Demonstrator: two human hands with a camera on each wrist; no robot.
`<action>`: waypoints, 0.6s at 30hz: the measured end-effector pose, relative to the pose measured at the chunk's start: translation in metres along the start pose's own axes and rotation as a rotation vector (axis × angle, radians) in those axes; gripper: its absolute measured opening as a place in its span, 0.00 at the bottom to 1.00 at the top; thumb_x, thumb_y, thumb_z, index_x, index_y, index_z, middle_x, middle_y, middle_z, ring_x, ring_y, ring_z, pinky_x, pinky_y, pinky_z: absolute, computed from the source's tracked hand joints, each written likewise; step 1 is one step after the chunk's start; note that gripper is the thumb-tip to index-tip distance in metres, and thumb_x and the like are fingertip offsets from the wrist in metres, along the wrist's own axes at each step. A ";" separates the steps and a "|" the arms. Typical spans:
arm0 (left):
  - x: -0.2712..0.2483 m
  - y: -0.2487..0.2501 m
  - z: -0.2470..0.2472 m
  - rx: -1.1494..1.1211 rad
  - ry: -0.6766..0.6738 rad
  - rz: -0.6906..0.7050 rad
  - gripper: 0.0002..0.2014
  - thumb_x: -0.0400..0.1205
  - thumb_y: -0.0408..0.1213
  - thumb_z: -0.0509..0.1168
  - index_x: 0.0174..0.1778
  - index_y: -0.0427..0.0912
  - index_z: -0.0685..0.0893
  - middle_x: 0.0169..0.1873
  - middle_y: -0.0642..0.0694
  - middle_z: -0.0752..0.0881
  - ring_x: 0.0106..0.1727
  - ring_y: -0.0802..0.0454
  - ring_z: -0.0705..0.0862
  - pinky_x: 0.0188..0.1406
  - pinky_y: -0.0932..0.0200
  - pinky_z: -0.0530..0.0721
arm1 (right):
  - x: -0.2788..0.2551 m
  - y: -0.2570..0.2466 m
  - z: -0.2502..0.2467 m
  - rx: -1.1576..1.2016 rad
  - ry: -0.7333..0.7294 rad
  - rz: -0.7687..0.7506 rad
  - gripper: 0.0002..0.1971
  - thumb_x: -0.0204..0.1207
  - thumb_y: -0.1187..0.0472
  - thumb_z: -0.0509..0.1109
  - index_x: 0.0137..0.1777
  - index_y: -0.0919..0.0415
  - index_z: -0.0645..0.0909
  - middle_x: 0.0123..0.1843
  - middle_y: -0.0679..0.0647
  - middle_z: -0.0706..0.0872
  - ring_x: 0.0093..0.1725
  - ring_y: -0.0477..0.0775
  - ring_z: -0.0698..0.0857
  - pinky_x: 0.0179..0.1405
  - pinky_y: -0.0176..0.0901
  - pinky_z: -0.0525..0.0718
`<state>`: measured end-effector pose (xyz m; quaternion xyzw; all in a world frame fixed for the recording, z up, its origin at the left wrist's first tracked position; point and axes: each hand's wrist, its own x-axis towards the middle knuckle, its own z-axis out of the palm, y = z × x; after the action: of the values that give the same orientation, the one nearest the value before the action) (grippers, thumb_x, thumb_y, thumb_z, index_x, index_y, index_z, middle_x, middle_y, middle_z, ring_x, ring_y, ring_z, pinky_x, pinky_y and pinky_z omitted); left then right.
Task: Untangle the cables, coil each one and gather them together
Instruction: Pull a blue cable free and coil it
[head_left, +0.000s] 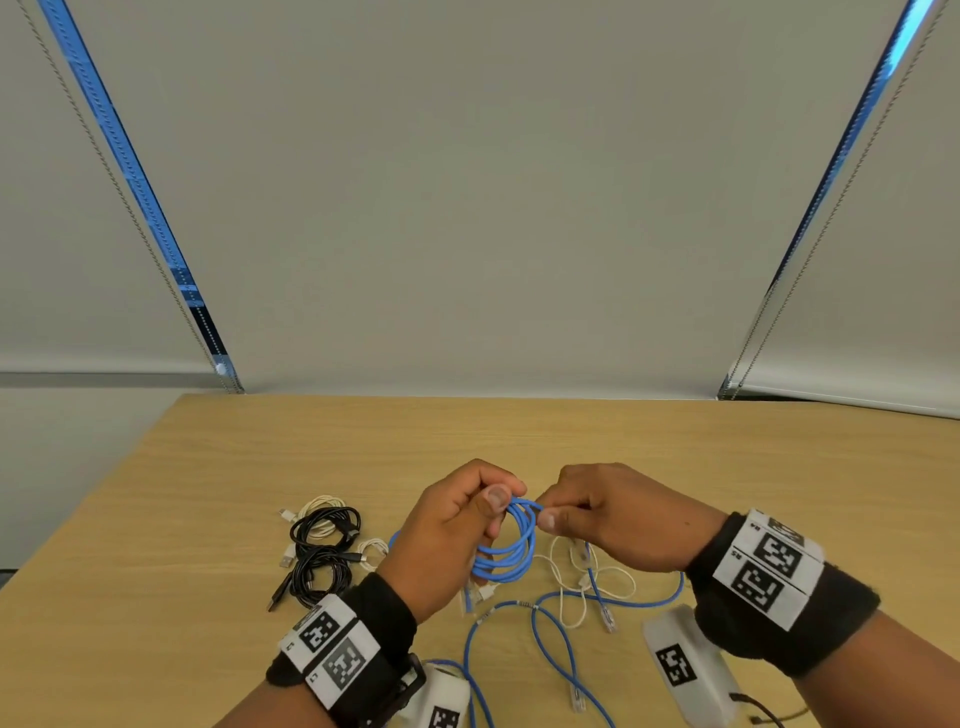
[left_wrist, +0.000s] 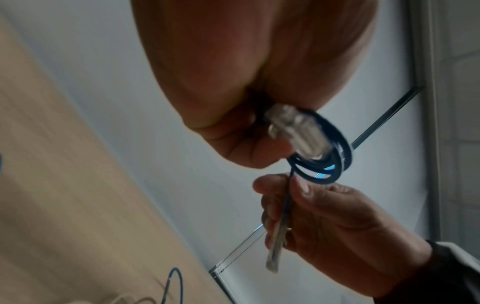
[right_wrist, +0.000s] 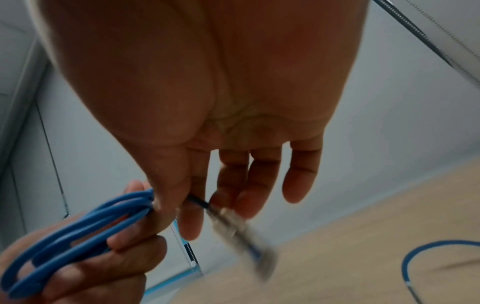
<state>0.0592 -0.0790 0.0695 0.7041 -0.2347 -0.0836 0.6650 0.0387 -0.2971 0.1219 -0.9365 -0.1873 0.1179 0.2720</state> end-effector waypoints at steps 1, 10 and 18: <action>-0.001 -0.001 0.002 -0.028 0.004 0.004 0.10 0.88 0.43 0.61 0.52 0.51 0.89 0.29 0.53 0.78 0.27 0.58 0.75 0.25 0.62 0.77 | 0.000 0.001 0.003 0.062 0.024 0.021 0.14 0.86 0.51 0.66 0.46 0.60 0.87 0.41 0.55 0.86 0.39 0.42 0.82 0.45 0.44 0.84; -0.003 -0.010 0.014 0.028 0.078 0.105 0.13 0.85 0.55 0.59 0.57 0.57 0.84 0.32 0.49 0.80 0.31 0.58 0.79 0.28 0.65 0.82 | 0.002 -0.008 0.032 1.192 0.283 0.175 0.07 0.83 0.69 0.69 0.55 0.65 0.88 0.51 0.70 0.92 0.46 0.64 0.92 0.47 0.55 0.92; 0.004 -0.010 0.017 0.136 0.199 0.182 0.10 0.85 0.55 0.57 0.55 0.64 0.83 0.41 0.56 0.85 0.40 0.62 0.82 0.38 0.63 0.82 | 0.001 -0.024 0.053 1.513 0.337 0.176 0.03 0.84 0.66 0.67 0.48 0.62 0.79 0.50 0.71 0.90 0.45 0.67 0.91 0.44 0.55 0.93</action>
<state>0.0573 -0.0961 0.0587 0.7282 -0.2356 0.0635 0.6405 0.0155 -0.2538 0.0917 -0.5128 0.0629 0.0910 0.8513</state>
